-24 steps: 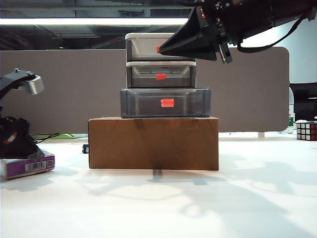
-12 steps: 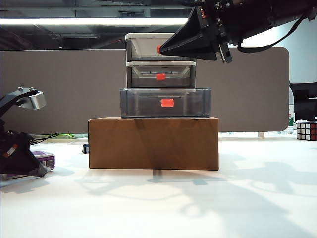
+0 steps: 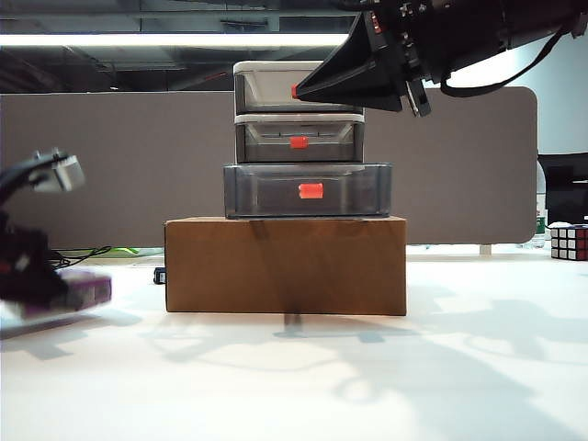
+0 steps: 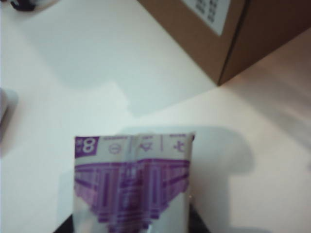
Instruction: Open the third layer of the drawer on the table, pick up a pack of napkins on the table and put it in, and finally close the drawer.
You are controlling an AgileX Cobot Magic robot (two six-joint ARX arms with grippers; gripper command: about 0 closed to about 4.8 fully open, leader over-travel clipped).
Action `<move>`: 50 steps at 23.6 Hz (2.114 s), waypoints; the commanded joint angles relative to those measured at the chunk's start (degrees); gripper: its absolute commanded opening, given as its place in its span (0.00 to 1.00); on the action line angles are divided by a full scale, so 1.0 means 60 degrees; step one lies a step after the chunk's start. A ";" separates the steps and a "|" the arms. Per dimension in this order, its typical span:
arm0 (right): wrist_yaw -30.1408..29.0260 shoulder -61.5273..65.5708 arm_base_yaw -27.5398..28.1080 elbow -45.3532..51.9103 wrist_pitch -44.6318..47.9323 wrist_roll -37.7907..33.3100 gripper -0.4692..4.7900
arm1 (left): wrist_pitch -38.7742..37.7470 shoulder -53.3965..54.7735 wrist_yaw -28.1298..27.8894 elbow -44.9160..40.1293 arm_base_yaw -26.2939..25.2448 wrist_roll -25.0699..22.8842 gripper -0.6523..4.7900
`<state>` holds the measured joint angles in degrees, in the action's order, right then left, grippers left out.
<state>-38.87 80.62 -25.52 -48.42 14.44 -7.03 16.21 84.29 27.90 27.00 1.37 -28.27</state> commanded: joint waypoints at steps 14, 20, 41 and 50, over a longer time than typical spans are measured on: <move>0.0273 -0.1592 0.0066 -0.0058 0.0127 0.0069 0.08 | -0.0685 -0.3901 0.0951 0.1603 0.3384 0.1009 0.45; 0.0302 -0.1953 0.0066 -0.0062 0.0098 0.0069 0.08 | -0.0976 -0.2044 0.0776 0.3031 0.4834 0.0922 0.45; 0.0310 -0.2069 0.0157 -0.0058 0.0036 0.0149 0.08 | -0.1727 0.0543 -0.0900 0.4295 0.5719 0.0288 0.47; 0.0310 -0.2065 0.0291 -0.0062 0.0055 0.0182 0.08 | -0.1705 0.0455 -0.0907 0.4299 0.5719 0.0357 0.70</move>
<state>-37.08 68.47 -23.75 -48.42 14.04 -6.20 6.22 87.61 22.46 52.71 35.68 -26.02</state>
